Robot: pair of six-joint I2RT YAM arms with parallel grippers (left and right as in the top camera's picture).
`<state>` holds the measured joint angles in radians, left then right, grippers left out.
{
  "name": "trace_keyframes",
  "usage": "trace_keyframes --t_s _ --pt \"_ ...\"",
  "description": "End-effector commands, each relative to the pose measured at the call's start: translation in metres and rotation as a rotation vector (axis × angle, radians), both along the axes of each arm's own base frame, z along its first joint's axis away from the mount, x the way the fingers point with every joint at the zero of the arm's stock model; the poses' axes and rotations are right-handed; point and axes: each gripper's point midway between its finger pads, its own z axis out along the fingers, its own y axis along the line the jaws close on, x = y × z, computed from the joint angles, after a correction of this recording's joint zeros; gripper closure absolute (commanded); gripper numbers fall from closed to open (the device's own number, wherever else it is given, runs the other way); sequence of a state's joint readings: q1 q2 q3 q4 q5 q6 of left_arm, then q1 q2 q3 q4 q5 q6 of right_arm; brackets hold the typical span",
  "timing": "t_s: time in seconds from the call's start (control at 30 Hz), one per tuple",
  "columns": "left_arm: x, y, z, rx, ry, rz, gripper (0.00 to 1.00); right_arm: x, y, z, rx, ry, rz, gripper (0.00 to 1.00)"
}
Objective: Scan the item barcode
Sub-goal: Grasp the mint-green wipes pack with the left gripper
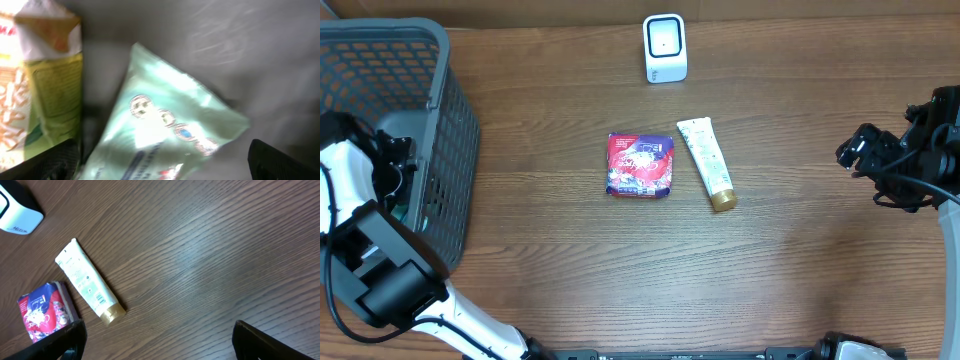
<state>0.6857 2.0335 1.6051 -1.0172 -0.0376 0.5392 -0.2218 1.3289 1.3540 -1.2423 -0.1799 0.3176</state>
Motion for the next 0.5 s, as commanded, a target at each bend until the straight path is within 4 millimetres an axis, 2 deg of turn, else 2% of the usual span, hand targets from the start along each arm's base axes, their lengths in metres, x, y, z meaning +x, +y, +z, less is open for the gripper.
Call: trace_keyframes --t_s 0.0,0.2,0.47 --pt "-0.007 0.007 -0.005 0.001 0.000 -0.017 0.00 0.003 0.000 0.008 -0.001 -0.028 0.003 0.06" --pt "0.000 0.014 -0.007 0.020 -0.028 -0.013 0.01 0.003 0.000 0.008 -0.001 -0.028 0.003 0.06" --pt "-0.001 0.002 -0.035 -0.054 0.001 0.010 0.05 0.003 0.000 0.008 -0.001 -0.028 0.003 0.06"
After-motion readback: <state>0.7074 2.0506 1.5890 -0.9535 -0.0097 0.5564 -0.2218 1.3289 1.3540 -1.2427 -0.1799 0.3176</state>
